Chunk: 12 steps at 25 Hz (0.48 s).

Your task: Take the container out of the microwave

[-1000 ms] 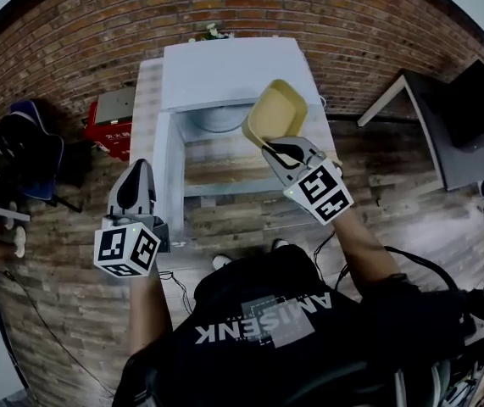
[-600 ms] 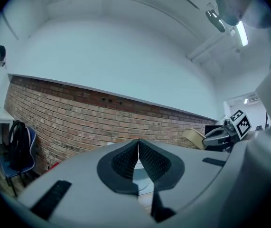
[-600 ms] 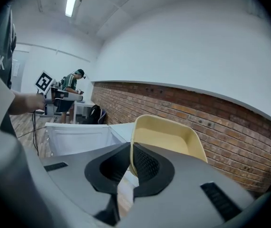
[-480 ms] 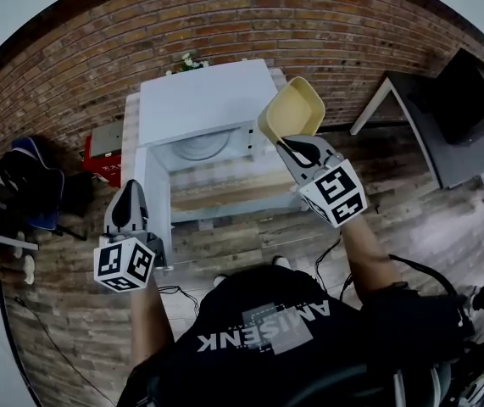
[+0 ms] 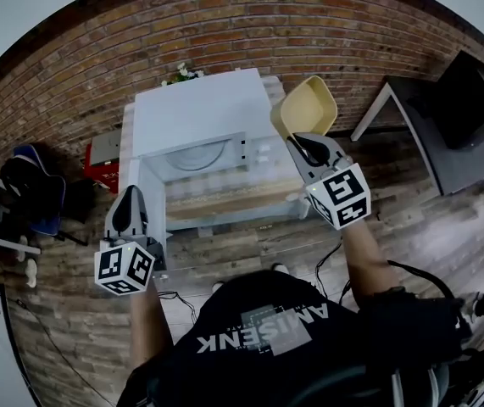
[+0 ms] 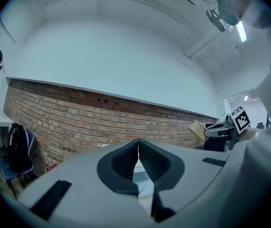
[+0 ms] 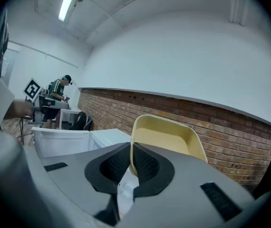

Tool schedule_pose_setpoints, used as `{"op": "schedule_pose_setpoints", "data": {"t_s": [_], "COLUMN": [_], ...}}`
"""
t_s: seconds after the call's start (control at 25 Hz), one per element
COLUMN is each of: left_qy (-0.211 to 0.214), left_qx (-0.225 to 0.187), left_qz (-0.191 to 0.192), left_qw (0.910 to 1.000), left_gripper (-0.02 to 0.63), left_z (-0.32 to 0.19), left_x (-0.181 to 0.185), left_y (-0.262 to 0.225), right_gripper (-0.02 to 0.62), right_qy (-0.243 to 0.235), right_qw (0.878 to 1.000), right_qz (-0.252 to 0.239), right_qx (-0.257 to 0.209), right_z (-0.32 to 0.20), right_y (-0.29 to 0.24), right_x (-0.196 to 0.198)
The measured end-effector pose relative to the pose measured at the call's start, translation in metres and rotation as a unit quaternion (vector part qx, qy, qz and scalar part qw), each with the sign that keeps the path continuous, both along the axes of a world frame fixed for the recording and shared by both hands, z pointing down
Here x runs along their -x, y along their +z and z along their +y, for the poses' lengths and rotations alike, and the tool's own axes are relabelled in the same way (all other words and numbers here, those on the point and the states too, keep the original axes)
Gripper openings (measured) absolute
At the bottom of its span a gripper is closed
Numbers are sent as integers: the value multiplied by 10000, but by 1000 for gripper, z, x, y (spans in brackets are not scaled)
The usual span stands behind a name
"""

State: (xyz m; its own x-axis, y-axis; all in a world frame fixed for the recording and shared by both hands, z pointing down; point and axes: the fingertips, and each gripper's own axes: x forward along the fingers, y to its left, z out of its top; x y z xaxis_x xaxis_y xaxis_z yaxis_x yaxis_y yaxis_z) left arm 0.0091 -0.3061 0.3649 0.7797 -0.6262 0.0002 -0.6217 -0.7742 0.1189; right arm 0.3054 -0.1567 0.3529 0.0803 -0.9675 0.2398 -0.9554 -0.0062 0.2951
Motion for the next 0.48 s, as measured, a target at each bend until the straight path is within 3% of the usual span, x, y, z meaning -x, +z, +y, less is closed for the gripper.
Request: {"op": "schedule_pose_setpoints", "data": {"t_s": [0.32, 0.48], "left_qy": [-258, -228], "left_qx": [-124, -155], "left_qz": [-23, 8], "left_qw": [9996, 9996], "left_gripper": [14, 14], "left_z": [-6, -6], "left_x": [3, 1], "left_y": [-2, 1], "right_gripper": [51, 51], "right_qy": [75, 375], "right_qw": [9999, 9986], "right_qz": [10, -48], "right_qx": [-151, -370], "right_z": [0, 1], "right_y": [-7, -12], "right_x": [-18, -33]}}
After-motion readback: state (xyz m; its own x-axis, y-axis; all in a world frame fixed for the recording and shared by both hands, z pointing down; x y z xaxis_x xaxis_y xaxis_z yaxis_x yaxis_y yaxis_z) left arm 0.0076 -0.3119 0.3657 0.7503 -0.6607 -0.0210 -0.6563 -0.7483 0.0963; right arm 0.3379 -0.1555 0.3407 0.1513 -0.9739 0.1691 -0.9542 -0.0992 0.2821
